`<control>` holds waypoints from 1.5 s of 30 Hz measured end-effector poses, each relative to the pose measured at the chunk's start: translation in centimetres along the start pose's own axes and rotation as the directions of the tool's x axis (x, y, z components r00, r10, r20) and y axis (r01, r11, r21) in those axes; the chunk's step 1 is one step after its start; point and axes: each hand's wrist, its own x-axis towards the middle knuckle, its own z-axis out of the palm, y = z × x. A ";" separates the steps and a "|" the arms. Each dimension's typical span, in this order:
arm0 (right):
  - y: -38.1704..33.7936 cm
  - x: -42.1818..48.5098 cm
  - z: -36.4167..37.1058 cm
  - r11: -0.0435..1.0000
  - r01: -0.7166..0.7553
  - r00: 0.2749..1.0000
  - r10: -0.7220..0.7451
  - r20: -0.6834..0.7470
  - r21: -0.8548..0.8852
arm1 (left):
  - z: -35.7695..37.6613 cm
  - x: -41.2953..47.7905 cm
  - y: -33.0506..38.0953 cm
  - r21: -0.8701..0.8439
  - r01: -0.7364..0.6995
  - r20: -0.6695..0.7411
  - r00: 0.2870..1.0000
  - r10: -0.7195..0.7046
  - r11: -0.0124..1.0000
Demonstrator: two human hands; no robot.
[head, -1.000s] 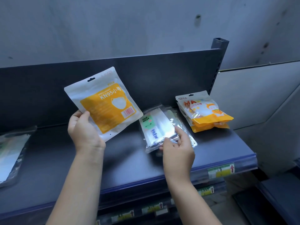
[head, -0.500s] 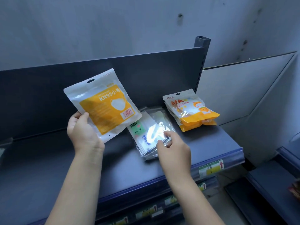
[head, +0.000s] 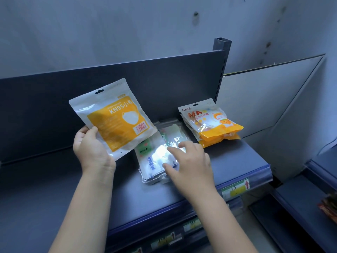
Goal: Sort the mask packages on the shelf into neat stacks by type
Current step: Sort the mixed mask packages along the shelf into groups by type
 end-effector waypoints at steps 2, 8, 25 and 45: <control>0.0 0.1 0.2 1.000 0.004 0.995 -0.003 0.100 -0.007 | 0.0 0.2 -0.1 0.014 0.000 -0.007 1.000 0.000 1.000; -0.6 0.0 0.6 0.995 0.095 0.988 -0.092 0.122 -0.015 | 0.0 0.8 -0.2 0.025 0.001 -0.021 1.000 -0.001 1.000; 1.4 2.1 -0.2 0.928 -0.300 0.949 0.265 0.173 0.223 | 0.3 1.4 -0.2 0.025 -0.001 -0.020 1.000 0.002 1.000; 2.6 3.1 -0.4 0.802 -0.475 0.880 0.438 0.184 0.362 | 2.3 0.2 -0.7 0.011 0.023 0.024 0.999 -0.023 1.000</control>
